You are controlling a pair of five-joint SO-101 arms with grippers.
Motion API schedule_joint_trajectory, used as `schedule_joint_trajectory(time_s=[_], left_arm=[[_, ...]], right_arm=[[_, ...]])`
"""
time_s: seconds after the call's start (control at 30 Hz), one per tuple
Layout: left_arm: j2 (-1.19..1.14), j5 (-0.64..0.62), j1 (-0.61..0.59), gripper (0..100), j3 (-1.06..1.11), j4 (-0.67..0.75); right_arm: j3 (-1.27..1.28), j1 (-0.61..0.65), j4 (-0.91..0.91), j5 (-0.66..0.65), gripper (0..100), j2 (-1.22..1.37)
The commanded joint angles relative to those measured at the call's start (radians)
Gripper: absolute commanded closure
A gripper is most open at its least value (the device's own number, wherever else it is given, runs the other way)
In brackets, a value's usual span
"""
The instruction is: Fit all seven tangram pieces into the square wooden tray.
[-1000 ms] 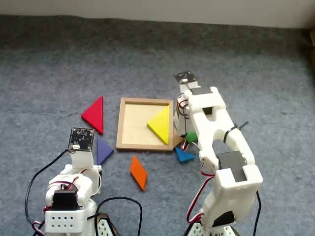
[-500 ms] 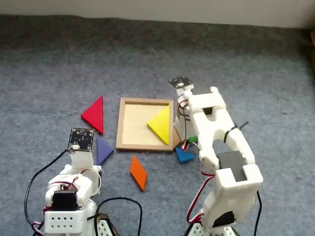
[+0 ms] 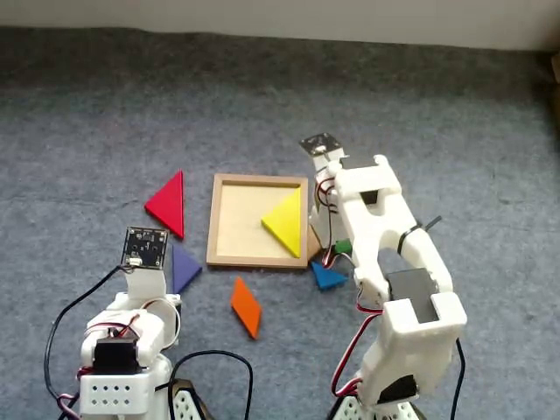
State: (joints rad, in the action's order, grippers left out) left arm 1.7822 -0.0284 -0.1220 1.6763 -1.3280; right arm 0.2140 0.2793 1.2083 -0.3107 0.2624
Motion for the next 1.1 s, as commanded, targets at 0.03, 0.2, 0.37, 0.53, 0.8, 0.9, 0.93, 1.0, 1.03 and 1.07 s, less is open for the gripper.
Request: schedule_joint_trajectory(time_s=[0.03, 0.2, 0.37, 0.53, 0.8, 0.9, 0.93, 1.0, 1.03, 1.07], left_arm=[[0.036, 0.006, -0.005, 95, 0.019, -0.005], [0.036, 0.006, -0.005, 95, 0.019, -0.005], [0.036, 0.006, -0.005, 95, 0.019, -0.005], [0.036, 0.006, -0.005, 95, 0.019, -0.005], [0.036, 0.006, -0.005, 95, 0.019, -0.005], [0.036, 0.006, -0.005, 95, 0.019, -0.005], [0.036, 0.006, -0.005, 95, 0.019, -0.005], [0.036, 0.006, -0.005, 95, 0.019, -0.005], [0.036, 0.006, -0.005, 95, 0.019, -0.005], [0.036, 0.006, -0.005, 95, 0.019, -0.005]], right_arm=[[-0.039, 0.008, -0.022, -0.014, 76.5, -0.001], [-0.048, 0.008, -0.013, -0.014, 76.8, 0.114], [-0.17, -0.004, 0.096, -0.014, 81.6, 0.139], [-0.259, -0.028, 0.165, -0.008, 83.8, 0.137], [-0.329, -0.03, 0.254, -0.006, 83.8, 0.024], [-0.329, -0.013, 0.246, -0.006, 83.8, -0.058], [-0.329, 0.001, 0.246, -0.006, 83.8, -0.077], [-0.332, 0.041, 0.243, -0.006, 83.8, -0.096], [-0.332, 0.067, 0.237, -0.006, 83.8, -0.094], [-0.332, 0.094, 0.217, -0.006, 83.8, -0.09]])
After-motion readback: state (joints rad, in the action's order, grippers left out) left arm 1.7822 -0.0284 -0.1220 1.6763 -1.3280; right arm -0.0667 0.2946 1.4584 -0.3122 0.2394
